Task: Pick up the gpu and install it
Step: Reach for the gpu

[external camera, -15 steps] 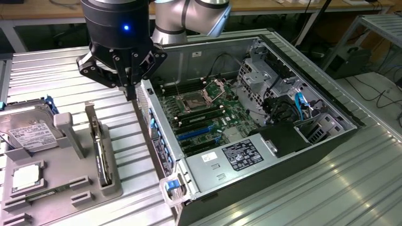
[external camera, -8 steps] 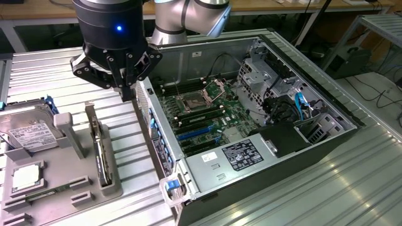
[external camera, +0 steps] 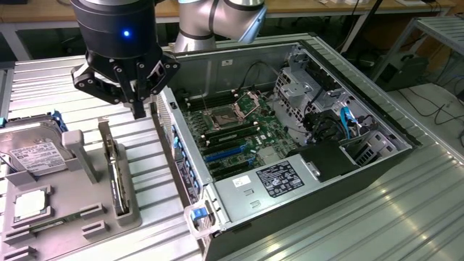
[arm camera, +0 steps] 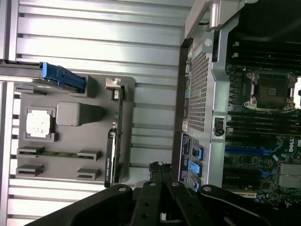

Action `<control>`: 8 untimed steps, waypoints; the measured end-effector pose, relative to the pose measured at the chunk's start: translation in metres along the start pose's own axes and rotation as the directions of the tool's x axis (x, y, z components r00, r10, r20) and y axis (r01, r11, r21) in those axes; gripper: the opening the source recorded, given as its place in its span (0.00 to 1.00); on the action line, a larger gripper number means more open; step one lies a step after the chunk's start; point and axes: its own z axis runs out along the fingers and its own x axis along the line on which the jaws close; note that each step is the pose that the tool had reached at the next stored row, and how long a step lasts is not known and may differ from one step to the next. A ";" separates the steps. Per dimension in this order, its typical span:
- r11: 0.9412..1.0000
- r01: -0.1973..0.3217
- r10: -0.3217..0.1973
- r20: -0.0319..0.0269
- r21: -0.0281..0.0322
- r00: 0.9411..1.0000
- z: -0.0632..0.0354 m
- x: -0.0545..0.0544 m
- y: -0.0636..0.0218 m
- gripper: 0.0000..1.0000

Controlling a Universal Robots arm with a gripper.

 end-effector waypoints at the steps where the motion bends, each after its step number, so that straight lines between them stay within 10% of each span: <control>1: 1.000 0.000 0.000 0.000 0.000 1.000 0.0000 0.001 0.0001 0.11; 8: 1.000 0.000 0.000 0.000 0.000 1.000 -0.0001 0.009 0.0007 0.11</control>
